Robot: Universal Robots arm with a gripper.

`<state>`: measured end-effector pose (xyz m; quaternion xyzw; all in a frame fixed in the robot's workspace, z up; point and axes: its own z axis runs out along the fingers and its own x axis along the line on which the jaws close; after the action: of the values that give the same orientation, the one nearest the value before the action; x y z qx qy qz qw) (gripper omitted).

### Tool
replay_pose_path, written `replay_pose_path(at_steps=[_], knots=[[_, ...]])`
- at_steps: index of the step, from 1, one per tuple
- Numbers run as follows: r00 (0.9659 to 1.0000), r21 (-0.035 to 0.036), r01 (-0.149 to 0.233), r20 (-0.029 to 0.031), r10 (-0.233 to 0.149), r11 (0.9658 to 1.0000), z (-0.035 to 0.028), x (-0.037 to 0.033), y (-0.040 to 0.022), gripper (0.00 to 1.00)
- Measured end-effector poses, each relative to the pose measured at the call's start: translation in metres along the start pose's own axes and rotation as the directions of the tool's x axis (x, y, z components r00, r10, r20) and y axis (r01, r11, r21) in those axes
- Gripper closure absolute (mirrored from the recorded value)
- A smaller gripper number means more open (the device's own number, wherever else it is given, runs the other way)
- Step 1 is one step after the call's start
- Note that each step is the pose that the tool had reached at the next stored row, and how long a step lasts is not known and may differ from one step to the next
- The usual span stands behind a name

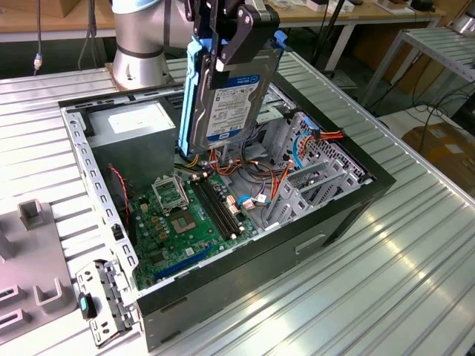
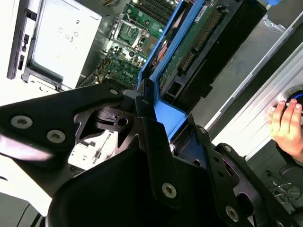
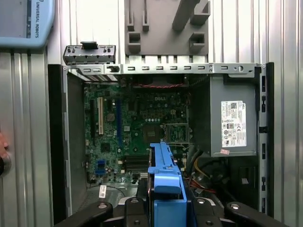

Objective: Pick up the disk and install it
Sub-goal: 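Insert the disk into the insertion slot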

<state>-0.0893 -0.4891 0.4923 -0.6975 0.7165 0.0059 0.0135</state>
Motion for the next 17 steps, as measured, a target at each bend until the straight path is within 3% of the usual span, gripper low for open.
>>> replay_pose_path(at_steps=[1,2,3,11,17], knots=[[1.0,0.0001,0.0,0.0001,0.0,1.0,-0.0001,0.0084,-0.0017,0.63],[1.0,0.0,0.0,0.0001,0.0,1.0,-0.0005,0.0242,-0.0042,0.63],[1.0,0.0,0.0,-0.0003,0.0,1.0,-0.0005,0.0289,-0.009,0.63],[1.0,0.0001,0.0,-0.0007,0.0,1.0,0.0002,0.0298,-0.0275,0.63],[1.0,0.0001,0.0,-0.0007,0.0,1.0,0.0003,0.0402,-0.0314,0.63]])
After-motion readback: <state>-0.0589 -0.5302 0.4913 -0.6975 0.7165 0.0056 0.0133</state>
